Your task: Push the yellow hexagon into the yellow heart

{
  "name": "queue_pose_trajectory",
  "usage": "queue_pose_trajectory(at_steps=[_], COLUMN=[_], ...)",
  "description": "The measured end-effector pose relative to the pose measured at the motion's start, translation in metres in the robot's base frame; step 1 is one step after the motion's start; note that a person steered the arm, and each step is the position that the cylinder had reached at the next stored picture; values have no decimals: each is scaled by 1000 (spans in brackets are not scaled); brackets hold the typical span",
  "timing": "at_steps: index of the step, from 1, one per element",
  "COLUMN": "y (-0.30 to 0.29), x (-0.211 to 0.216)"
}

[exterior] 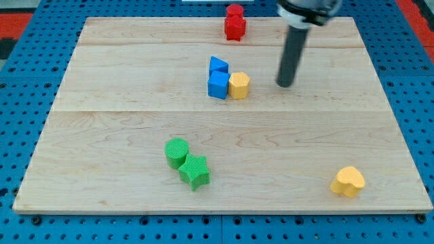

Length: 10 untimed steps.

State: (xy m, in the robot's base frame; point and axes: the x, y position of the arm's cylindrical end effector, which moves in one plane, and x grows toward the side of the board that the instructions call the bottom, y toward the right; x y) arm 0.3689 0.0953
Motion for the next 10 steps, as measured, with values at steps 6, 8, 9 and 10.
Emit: queue_pose_trajectory(at_steps=[6, 8, 9, 10], y=[-23, 14, 53, 72], x=[62, 110, 125, 125])
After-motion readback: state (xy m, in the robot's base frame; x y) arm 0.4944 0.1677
